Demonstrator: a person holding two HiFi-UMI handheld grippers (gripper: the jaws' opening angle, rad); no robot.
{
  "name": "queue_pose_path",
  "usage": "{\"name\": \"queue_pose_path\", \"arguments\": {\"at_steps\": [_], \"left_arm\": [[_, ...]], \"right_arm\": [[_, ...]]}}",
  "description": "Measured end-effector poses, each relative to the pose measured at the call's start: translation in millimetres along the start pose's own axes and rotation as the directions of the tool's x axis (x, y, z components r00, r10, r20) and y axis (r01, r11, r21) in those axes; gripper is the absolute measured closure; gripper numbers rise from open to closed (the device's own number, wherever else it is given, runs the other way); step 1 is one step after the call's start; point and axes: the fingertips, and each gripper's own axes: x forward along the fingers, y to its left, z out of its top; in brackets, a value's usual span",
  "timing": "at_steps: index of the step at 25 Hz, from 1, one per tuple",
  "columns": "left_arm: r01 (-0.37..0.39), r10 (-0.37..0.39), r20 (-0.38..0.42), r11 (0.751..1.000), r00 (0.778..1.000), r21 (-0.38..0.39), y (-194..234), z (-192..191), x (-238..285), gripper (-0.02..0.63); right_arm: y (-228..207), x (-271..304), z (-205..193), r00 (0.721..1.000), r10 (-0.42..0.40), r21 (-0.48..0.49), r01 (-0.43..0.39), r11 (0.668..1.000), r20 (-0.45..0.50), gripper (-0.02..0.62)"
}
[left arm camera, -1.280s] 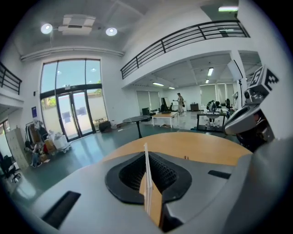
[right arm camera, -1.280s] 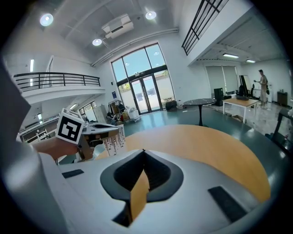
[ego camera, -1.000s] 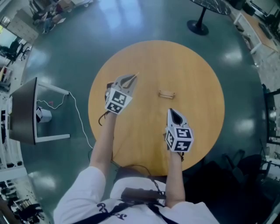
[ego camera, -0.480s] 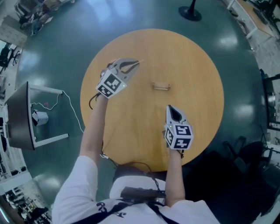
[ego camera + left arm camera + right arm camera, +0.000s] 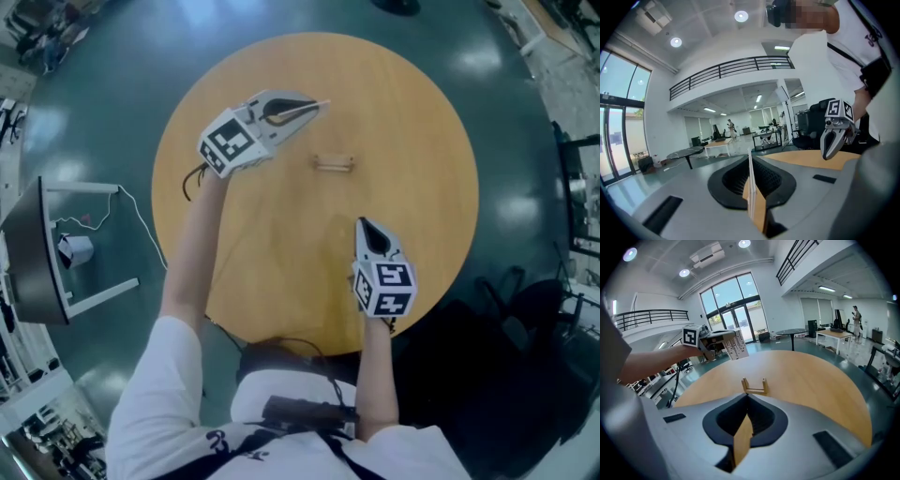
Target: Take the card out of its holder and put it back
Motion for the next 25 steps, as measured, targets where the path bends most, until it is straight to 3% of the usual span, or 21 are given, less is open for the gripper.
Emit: {"name": "queue_pose_path", "arguments": {"at_steps": [6,10,25], "left_arm": [[0.137,-0.128,0.095,0.985,0.987,-0.103,-13,5,14,0.581],[0.234,-0.221,0.107,0.964,0.969,-0.127,-33,2,17,0.581],[0.377,-0.367,0.094,0.914,0.926,-0.149,-72,-23,40,0.581]], "right_arm": [[-11,-5,-19,0.999,-0.024,0.022,0.024,0.999,-0.032,0.572],[-8,-5,-27,0.999,-0.017,0.023,0.018,1.000,-0.046,0.572],[-16,1,-42,0.997,-0.027,0.037,0.029,0.999,-0.070,0.572]]}}
